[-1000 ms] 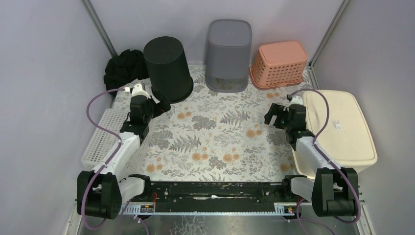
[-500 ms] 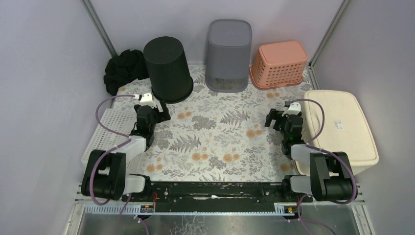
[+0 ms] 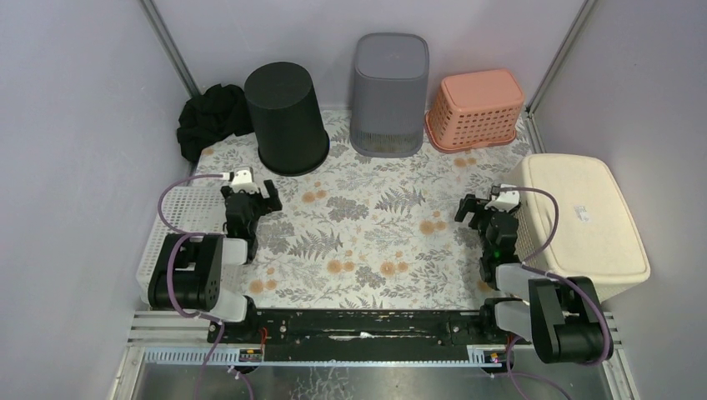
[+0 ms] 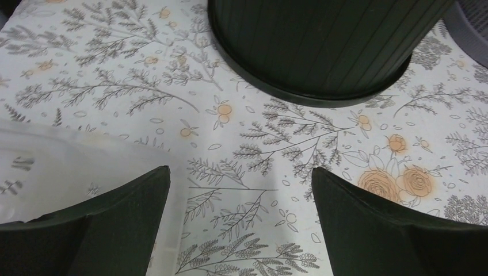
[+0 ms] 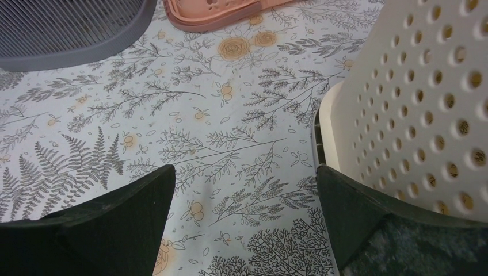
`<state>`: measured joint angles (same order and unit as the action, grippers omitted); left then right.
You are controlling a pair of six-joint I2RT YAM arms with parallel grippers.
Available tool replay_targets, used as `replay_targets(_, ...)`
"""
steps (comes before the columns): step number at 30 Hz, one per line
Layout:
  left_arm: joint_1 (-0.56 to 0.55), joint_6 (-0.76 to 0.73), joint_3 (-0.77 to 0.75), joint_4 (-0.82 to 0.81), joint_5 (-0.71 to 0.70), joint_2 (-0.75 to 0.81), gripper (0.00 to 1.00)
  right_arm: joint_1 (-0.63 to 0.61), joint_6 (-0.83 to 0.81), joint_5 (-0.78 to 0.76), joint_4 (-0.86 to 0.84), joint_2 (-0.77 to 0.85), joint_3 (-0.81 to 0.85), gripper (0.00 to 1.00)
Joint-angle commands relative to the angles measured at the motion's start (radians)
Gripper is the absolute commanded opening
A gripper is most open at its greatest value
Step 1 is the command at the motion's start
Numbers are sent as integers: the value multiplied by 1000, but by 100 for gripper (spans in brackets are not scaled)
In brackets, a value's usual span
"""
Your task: Turn the large container upside down
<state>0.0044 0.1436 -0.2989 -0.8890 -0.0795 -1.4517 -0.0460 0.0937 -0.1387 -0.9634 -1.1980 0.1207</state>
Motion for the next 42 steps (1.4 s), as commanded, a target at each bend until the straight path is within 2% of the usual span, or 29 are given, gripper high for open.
replay_targets(1, 11, -57, 13, -176, 94, -29, 100, 13, 33, -129, -31, 78, -31, 99)
replay_targets(3, 11, -66, 78, -349, 132, -70, 100, 12, 39, -134, -17, 121, -55, 99)
replay_targets(8, 13, -91, 54, -280, 187, -59, 100, 12, 47, -150, 56, 214, -79, 99)
replay_targets(11, 13, -90, 61, -303, 189, -64, 100, 13, 48, -189, 57, 247, -100, 99)
replay_targets(15, 14, -90, 57, -299, 186, -67, 100, 12, 7, -179, -74, 125, -83, 99)
replay_targets(22, 14, -91, 57, -298, 186, -67, 100, -12, -99, -63, -335, -260, 40, 100)
replay_targets(24, 14, -90, 57, -298, 187, -68, 100, -19, -111, -44, -285, -250, 50, 99)
replay_targets(27, 14, -91, 57, -298, 185, -68, 100, -3, -152, 114, -352, -303, 45, 99)
replay_targets(29, 14, -90, 57, -298, 185, -67, 100, 10, -154, 148, -304, -295, 55, 99)
replay_targets(31, 14, -91, 57, -298, 184, -67, 100, 12, -149, 120, -268, -289, 69, 99)
replay_targets(33, 14, -91, 55, -295, 181, -67, 100, 12, -109, 38, -320, -324, 72, 99)
replay_targets(36, 14, -90, 53, -293, 181, -68, 100, 14, -74, -48, -241, -306, 96, 99)
replay_targets(37, 14, -91, 54, -292, 181, -68, 100, 14, -79, -39, -263, -310, 89, 99)
replay_targets(39, 14, -90, 54, -293, 182, -67, 100, 16, -121, 80, -287, -317, 81, 99)
replay_targets(42, 13, -92, 59, -300, 185, -66, 100, 18, -127, 104, -279, -310, 79, 99)
